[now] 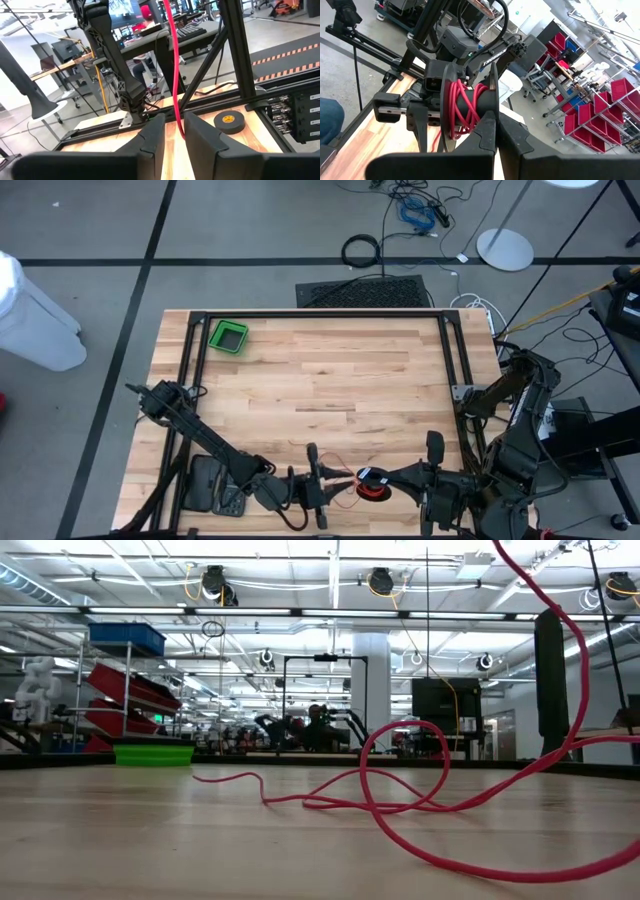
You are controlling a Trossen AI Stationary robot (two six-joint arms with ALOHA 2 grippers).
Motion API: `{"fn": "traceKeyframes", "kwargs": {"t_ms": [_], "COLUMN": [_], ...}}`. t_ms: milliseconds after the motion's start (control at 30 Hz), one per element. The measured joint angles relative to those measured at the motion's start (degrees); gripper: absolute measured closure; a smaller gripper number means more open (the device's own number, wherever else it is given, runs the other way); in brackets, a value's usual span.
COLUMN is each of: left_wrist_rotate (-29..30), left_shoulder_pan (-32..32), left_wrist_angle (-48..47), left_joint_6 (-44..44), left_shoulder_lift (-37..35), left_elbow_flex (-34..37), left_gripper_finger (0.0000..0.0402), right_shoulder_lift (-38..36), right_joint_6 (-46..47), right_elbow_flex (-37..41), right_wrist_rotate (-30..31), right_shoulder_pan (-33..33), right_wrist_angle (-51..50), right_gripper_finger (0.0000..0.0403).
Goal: Coil cords
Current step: Coil the red wire into the spool
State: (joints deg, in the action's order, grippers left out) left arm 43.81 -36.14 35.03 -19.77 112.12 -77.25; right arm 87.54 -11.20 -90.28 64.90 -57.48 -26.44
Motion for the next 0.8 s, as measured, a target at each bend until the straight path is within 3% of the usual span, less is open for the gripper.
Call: {"fn": "traceKeyframes", "kwargs": {"t_ms": [233,500,800], "left_wrist_rotate": [1.0,4.5,8.1], "left_shoulder_pan": [0.1,0.8,2.1], "left_wrist_angle": [0.0,0.5,1.0], "left_joint_6": [0.3,1.5,1.5], "left_shoulder_lift": [0.0,0.0,0.0], "left_elbow_flex": [0.0,0.0,0.0], "left_gripper_finger": [0.0393,0.0398,0.0399], "right_shoulder_lift": [0.0,0.0,0.7], "right_joint_6": [0.0,5.8,12.9], "right_elbow_flex": [0.0,0.0,0.1], "right_wrist_rotate": [0.0,4.4,3.9], "right_shoulder_pan": [0.0,2.3,6.2], "right_wrist_angle": [0.0,0.8,0.9], "right_gripper_finger": [0.0403,0.0403,0.0403]}}
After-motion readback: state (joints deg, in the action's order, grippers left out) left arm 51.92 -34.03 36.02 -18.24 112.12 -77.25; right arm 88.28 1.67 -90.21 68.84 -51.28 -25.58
